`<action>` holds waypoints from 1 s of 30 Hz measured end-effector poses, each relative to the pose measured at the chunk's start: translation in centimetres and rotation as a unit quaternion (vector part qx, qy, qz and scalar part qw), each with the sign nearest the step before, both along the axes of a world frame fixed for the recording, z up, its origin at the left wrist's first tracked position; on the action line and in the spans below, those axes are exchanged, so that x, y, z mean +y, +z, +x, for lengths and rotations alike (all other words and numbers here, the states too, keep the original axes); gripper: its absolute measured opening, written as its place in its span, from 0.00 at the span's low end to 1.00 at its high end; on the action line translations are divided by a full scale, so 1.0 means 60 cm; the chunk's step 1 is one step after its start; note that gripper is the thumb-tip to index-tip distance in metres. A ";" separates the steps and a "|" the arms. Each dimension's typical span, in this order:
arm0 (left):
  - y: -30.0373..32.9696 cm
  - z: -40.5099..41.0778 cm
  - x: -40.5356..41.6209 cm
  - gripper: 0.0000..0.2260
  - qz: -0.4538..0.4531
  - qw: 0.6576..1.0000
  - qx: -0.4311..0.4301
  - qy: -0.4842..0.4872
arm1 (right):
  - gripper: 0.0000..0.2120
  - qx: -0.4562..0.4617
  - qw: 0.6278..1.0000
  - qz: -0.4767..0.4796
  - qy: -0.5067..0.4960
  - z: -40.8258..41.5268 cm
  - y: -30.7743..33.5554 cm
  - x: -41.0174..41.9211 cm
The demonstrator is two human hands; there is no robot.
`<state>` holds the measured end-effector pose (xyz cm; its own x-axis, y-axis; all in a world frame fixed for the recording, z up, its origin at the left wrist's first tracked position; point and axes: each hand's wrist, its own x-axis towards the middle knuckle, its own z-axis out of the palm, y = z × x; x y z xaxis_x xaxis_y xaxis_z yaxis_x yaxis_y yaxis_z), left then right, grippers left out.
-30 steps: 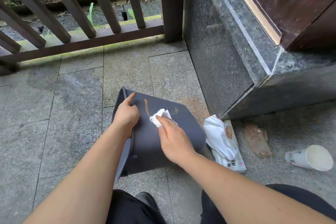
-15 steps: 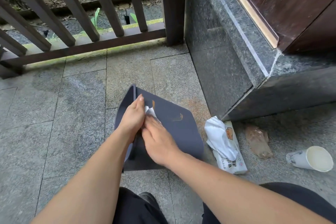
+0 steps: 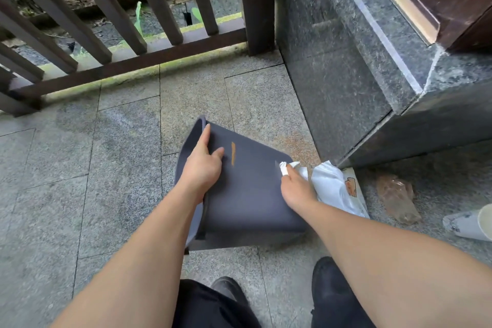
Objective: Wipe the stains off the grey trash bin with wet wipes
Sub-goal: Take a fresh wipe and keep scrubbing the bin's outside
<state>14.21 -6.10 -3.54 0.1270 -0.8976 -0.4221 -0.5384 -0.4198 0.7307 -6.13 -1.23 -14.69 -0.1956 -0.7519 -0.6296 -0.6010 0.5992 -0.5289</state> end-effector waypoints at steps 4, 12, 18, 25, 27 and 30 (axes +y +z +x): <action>-0.006 0.007 -0.001 0.31 -0.007 0.999 -0.036 -0.026 | 0.23 -0.055 0.998 -0.008 -0.036 0.013 0.007 -0.029; -0.011 0.019 -0.009 0.31 -0.020 0.997 -0.072 -0.034 | 0.32 -0.089 0.970 -0.217 0.060 0.127 0.092 0.075; -0.001 0.014 -0.003 0.32 -0.029 0.995 -0.073 -0.069 | 0.31 -0.047 0.971 -0.231 0.039 0.136 0.088 0.197; 0.009 0.000 0.001 0.32 -0.022 0.991 -0.047 -0.120 | 0.26 -0.065 0.982 -0.089 -0.151 0.112 0.038 0.149; 0.010 -0.001 0.004 0.31 -0.024 0.989 -0.035 -0.142 | 0.26 -0.066 0.975 -0.047 -0.205 0.107 0.028 0.117; 0.011 -0.009 0.005 0.28 -0.032 0.984 -0.032 -0.174 | 0.27 -0.095 0.963 -0.038 -0.248 0.102 0.022 0.081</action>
<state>13.65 -5.78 -2.88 -0.1678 -0.9163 -0.3637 -0.6871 -0.1559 0.7096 0.01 3.60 -13.39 -0.4292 -0.6411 -0.6362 -0.1388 0.7429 -0.6549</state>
